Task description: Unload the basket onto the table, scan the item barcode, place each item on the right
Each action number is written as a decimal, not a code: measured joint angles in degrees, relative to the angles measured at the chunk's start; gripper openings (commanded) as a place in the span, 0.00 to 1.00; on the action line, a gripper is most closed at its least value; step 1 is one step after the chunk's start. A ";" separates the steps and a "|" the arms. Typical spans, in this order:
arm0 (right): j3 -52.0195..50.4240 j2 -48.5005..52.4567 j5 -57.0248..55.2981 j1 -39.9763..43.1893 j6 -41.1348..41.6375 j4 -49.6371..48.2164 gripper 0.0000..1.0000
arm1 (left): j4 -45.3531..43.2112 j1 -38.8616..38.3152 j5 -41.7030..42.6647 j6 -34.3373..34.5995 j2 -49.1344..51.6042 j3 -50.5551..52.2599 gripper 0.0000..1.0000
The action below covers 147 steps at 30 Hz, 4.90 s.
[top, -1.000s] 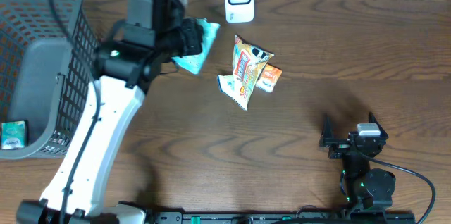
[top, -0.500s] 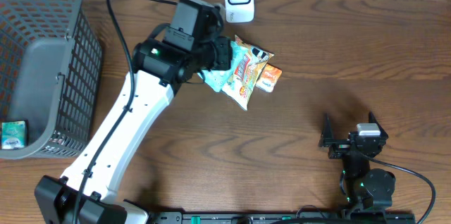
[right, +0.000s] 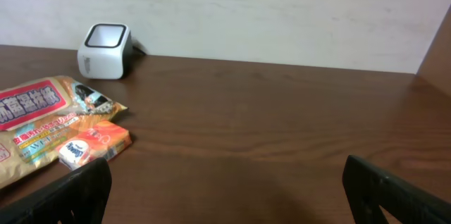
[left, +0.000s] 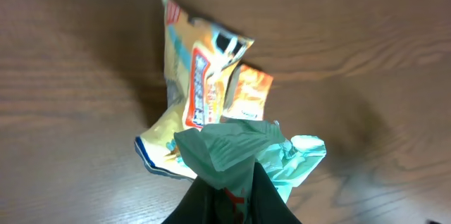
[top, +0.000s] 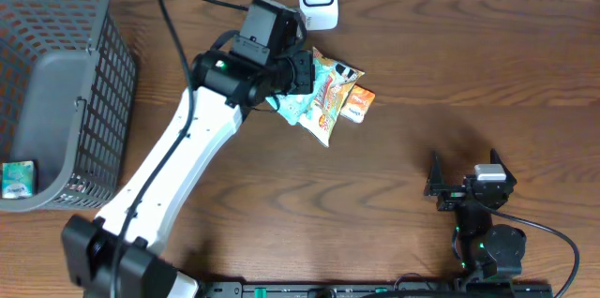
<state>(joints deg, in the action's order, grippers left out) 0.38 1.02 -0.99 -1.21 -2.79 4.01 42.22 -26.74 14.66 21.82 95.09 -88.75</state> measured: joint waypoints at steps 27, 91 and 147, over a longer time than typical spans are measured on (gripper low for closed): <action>0.00 0.00 0.00 0.00 0.00 0.00 0.99 | -13.31 -7.19 0.04 21.70 19.56 0.02 0.42; 0.00 0.00 -0.02 0.00 0.00 0.00 0.99 | 17.77 61.13 -28.61 24.55 15.80 6.25 0.90; 0.00 0.00 -0.02 0.00 0.00 0.00 0.99 | 14.34 61.24 -6.84 -8.81 10.93 -1.86 0.88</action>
<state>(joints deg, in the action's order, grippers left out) 0.38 1.02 -1.02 -1.21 -2.79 4.01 56.55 34.50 7.81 13.02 106.02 -90.61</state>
